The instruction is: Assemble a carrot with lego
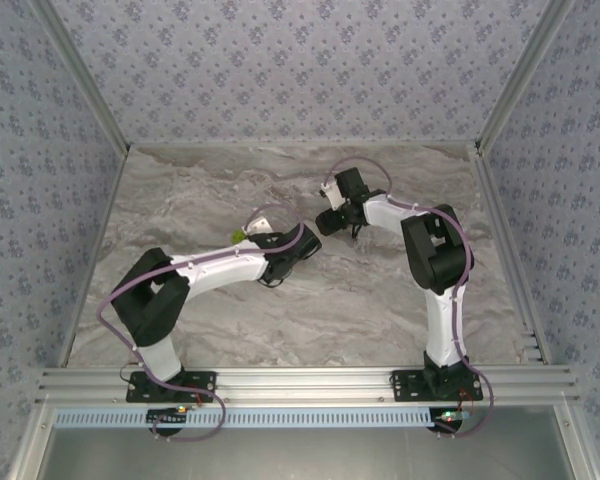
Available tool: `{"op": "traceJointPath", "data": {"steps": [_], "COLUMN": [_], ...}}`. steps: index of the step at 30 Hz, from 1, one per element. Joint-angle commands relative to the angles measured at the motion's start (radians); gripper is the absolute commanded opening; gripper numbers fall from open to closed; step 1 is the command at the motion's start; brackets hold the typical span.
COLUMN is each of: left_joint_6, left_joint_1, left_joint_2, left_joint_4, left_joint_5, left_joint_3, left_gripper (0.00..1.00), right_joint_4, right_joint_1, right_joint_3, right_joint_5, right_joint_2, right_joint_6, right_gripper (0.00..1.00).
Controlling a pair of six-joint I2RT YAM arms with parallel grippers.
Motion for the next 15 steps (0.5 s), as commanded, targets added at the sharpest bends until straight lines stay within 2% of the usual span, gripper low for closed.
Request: {"op": "traceJointPath", "data": {"steps": [1,15], "left_joint_6": [0.024,0.079], "left_joint_1": [-0.016,-0.026], "left_joint_2": [-0.014,0.033], "left_joint_4": [0.013,0.052], "left_joint_5": [0.014,0.019], "left_joint_3": [0.012,0.054], "left_gripper": [0.7,0.7], "right_joint_4": [-0.044,-0.056], "right_joint_1": [0.007,0.006], "right_joint_3": [0.025,0.038], "right_joint_5": [-0.001,-0.006], "right_joint_2": [0.029,0.037], "right_joint_6": [0.0,-0.001], "right_gripper": [0.73,0.69]}}
